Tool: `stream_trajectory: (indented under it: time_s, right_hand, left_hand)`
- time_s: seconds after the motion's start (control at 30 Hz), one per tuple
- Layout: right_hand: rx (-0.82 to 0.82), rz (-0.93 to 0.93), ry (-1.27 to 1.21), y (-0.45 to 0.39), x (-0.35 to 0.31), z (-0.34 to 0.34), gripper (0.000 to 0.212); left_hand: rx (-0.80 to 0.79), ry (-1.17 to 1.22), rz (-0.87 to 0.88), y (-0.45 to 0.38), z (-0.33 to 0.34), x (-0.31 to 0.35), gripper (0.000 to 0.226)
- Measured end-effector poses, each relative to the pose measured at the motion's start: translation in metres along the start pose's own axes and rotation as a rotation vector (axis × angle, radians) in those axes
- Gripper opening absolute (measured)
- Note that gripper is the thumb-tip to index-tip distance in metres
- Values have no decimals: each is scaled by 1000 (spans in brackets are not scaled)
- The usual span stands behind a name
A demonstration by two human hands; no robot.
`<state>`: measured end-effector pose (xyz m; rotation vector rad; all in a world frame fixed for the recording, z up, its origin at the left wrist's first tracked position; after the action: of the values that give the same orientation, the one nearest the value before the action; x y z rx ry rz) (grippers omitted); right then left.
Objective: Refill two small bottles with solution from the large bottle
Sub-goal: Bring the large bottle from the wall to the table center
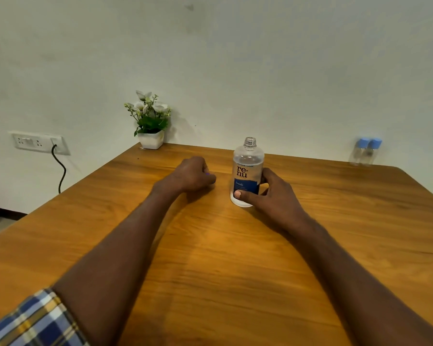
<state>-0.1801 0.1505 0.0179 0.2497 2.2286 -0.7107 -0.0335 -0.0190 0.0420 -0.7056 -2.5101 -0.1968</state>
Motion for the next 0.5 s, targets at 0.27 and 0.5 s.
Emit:
stream_trajectory:
  time_s: [0.27, 0.5]
  right_hand:
    - [-16, 36, 8, 1, -1, 1, 83]
    - [-262, 94, -94, 4, -2, -8, 113]
  left_hand:
    - [-39, -80, 104, -7, 2, 3, 29]
    - [484, 256, 218, 18, -60, 17, 41]
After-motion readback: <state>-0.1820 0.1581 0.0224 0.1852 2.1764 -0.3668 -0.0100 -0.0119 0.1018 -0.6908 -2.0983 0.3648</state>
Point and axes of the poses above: each hand's wrist, its own y-axis away from the middle knuckle, its own z-axis out of the palm, x = y × z, the point moved 8 cm from there along -y, towards the middle knuckle, and after that the axes turned 8 degrees about -z, right-handed, at the moved point
